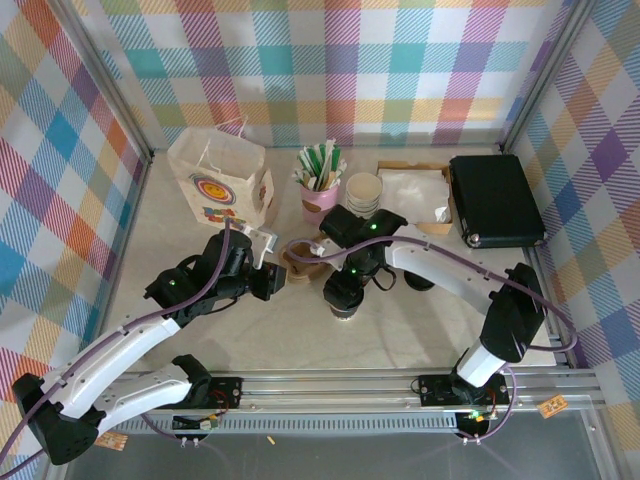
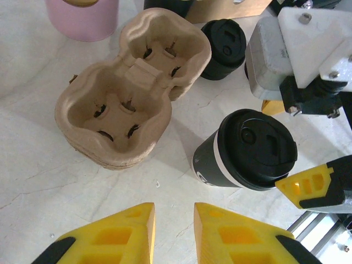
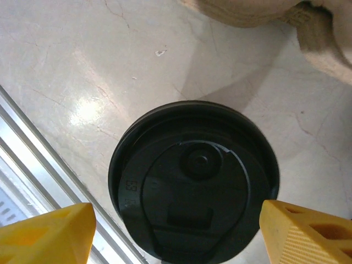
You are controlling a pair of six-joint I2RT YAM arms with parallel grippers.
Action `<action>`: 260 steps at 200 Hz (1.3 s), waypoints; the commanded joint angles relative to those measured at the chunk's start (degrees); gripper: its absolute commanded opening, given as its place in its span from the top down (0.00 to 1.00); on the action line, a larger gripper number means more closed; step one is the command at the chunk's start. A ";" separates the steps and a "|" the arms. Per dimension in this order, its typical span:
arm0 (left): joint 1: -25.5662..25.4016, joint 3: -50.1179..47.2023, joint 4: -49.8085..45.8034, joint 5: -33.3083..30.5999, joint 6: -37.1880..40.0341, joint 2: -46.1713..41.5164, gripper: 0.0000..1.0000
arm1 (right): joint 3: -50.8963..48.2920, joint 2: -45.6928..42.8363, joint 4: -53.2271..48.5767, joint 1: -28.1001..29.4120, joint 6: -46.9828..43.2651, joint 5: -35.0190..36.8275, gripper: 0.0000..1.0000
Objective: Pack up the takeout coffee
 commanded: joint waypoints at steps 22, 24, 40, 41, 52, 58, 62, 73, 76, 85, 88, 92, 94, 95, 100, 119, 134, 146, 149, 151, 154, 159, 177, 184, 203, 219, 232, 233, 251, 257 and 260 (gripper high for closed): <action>0.78 -0.84 -0.05 -0.61 0.05 -0.36 0.75 | 3.16 1.47 -1.91 0.73 -1.67 1.24 0.22; 0.78 -0.89 -0.07 -0.57 0.05 -0.38 0.75 | 3.25 1.42 -1.98 0.72 -1.57 1.24 0.22; 0.81 -0.92 -0.01 -0.20 -0.10 0.48 0.75 | 3.63 0.80 -1.88 0.63 -0.41 1.24 0.22; 0.80 -0.93 0.02 -0.16 -0.15 0.52 0.75 | 3.63 0.70 -1.87 0.63 -0.27 1.24 0.22; 0.79 -0.95 0.54 0.88 -0.84 1.75 0.76 | 3.19 -0.49 -1.11 0.38 2.08 0.88 0.22; 0.79 -1.13 1.36 2.25 -1.14 2.61 0.76 | 2.58 -1.39 -0.40 -0.20 3.89 0.11 0.22; 0.85 -1.32 2.06 3.30 -1.30 3.28 0.76 | 2.11 -2.14 0.18 -0.72 5.04 -0.61 0.22; 0.94 -1.59 4.38 7.09 -1.90 5.29 0.76 | 0.23 -4.24 1.94 -2.38 8.65 -3.21 0.27; 0.93 -1.63 4.98 8.13 -2.22 5.98 0.76 | -0.52 -4.85 2.47 -2.92 9.71 -4.08 0.28; 0.93 -1.73 7.03 11.13 -2.95 8.06 0.75 | -2.78 -6.68 4.28 -4.45 12.81 -6.50 0.32; 0.95 -1.79 7.61 12.19 -3.21 8.62 0.74 | -3.51 -7.14 4.96 -4.91 13.88 -7.17 0.33; 1.00 -1.74 8.58 13.59 -3.58 9.79 0.73 | -4.39 -7.84 5.74 -5.48 15.27 -7.92 0.34; 0.97 -1.82 9.10 14.27 -3.75 10.22 0.72 | -4.86 -8.26 6.11 -5.58 15.87 -8.39 0.34; 1.01 -1.86 9.32 14.54 -3.87 10.44 0.72 | -5.09 -8.41 6.21 -5.77 16.17 -8.63 0.34; 1.11 -1.88 10.51 16.27 -4.20 11.48 0.70 | -6.04 -9.06 7.13 -6.31 17.45 -9.66 0.34; 1.12 -1.80 13.79 20.95 -4.69 15.80 0.67 | -7.70 -9.80 8.03 -6.75 19.95 -10.74 0.33; 1.38 -1.53 15.31 23.06 -4.69 18.51 0.66 | -7.62 -9.12 6.80 -6.85 20.65 -10.46 0.33; 1.63 -1.37 16.53 25.37 -4.67 20.51 0.66 | -7.77 -8.81 6.05 -7.08 21.41 -10.36 0.35; 1.66 -1.27 16.63 25.84 -4.64 20.97 0.66 | -7.87 -8.81 6.02 -7.21 21.62 -10.44 0.36; 1.73 -1.22 16.76 26.03 -4.68 21.24 0.66 | -7.94 -8.81 5.96 -7.24 21.74 -10.56 0.37; 1.75 -1.20 16.87 26.29 -4.69 21.75 0.66 | -8.17 -8.89 6.04 -7.34 21.94 -10.66 0.37; 1.83 -1.17 17.07 26.52 -4.88 22.29 0.66 | -8.53 -9.06 6.17 -7.51 22.35 -10.92 0.39; 2.09 -1.76 18.84 28.18 -5.66 23.58 0.67 | -10.46 -10.30 6.99 -8.55 24.41 -12.09 0.43; 2.18 -2.11 19.43 28.79 -6.05 23.80 0.67 | -11.26 -10.77 7.57 -9.05 25.23 -13.06 0.43; 2.32 -2.80 22.07 30.26 -6.54 24.28 0.67 | -12.58 -11.28 8.44 -9.61 26.58 -14.22 0.41; 2.42 -3.05 22.18 30.93 -6.57 24.49 0.68 | -12.63 -10.78 8.72 -9.65 26.94 -14.88 0.39; 2.46 -3.25 22.10 31.55 -6.58 24.82 0.69 | -12.53 -10.28 9.08 -9.65 27.32 -15.03 0.39; 2.50 -3.24 22.06 31.62 -6.56 24.91 0.69 | -12.54 -10.29 9.19 -9.65 27.35 -15.03 0.39; 2.62 -3.27 21.44 32.30 -6.47 25.54 0.71 | -12.62 -9.87 9.81 -9.66 27.70 -15.35 0.39; 2.66 -3.27 21.15 32.39 -6.46 25.69 0.71 | -12.63 -9.69 9.99 -9.65 27.78 -15.37 0.39; 2.63 -3.26 21.02 32.40 -6.38 25.81 0.71 | -12.69 -9.69 10.08 -9.65 27.81 -15.47 0.39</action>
